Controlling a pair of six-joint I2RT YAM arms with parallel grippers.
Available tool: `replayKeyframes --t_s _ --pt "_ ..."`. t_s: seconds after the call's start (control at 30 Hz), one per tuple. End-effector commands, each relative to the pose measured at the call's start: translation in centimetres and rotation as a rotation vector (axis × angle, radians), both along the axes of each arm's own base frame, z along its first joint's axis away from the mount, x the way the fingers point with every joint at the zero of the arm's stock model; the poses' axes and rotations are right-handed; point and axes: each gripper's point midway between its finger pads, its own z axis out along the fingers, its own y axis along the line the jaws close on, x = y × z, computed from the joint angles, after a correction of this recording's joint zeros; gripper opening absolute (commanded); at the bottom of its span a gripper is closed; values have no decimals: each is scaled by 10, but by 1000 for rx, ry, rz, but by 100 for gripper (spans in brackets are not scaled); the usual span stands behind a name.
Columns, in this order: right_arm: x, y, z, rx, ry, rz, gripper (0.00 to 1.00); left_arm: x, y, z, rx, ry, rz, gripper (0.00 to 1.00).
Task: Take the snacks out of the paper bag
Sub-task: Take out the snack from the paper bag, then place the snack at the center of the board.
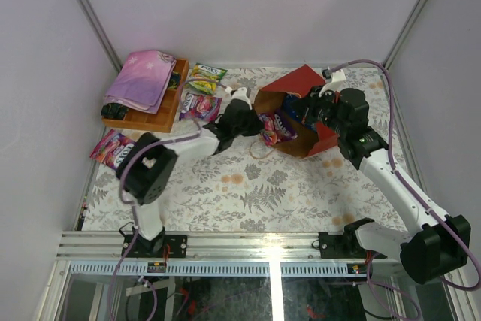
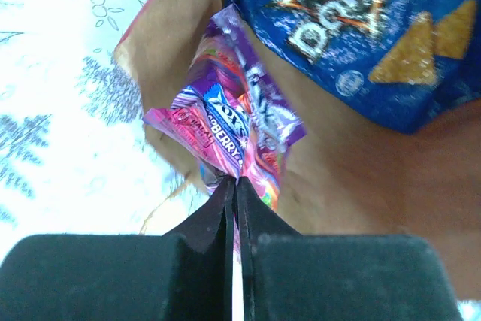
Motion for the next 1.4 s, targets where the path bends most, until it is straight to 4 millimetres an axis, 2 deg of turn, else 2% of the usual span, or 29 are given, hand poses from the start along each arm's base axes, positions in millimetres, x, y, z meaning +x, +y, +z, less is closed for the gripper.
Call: replayKeyframes --t_s 0.0,0.03,0.2,0.37,0.47,0.53,0.6,0.73,0.93,1.13,1.37 --pt "-1 -2 28 20 -95 -14 0 -43 13 62 -47 -114 -166 0" --pt "0 -2 28 22 -96 -16 0 -58 27 57 -29 -101 -154 0" --pt "3 2 25 51 -90 -9 0 -105 88 52 5 -66 -41 0" --pt "3 7 27 82 -81 11 0 -138 143 31 8 -2 116 0" --pt "2 8 28 88 -79 16 0 -147 177 18 4 32 221 0" --pt "1 8 29 88 -78 18 0 -149 201 10 -2 68 303 0" --pt "1 8 29 89 -75 18 0 -150 226 0 0 112 394 4" --pt "1 10 30 94 -74 23 0 -150 272 -14 13 185 566 4" --pt "3 11 28 90 -67 25 0 -155 301 -21 5 209 740 2" --pt "5 13 25 91 -59 33 0 -160 317 -14 -1 131 812 0" --pt "5 17 25 107 -54 50 0 -157 321 -8 -21 76 825 0"
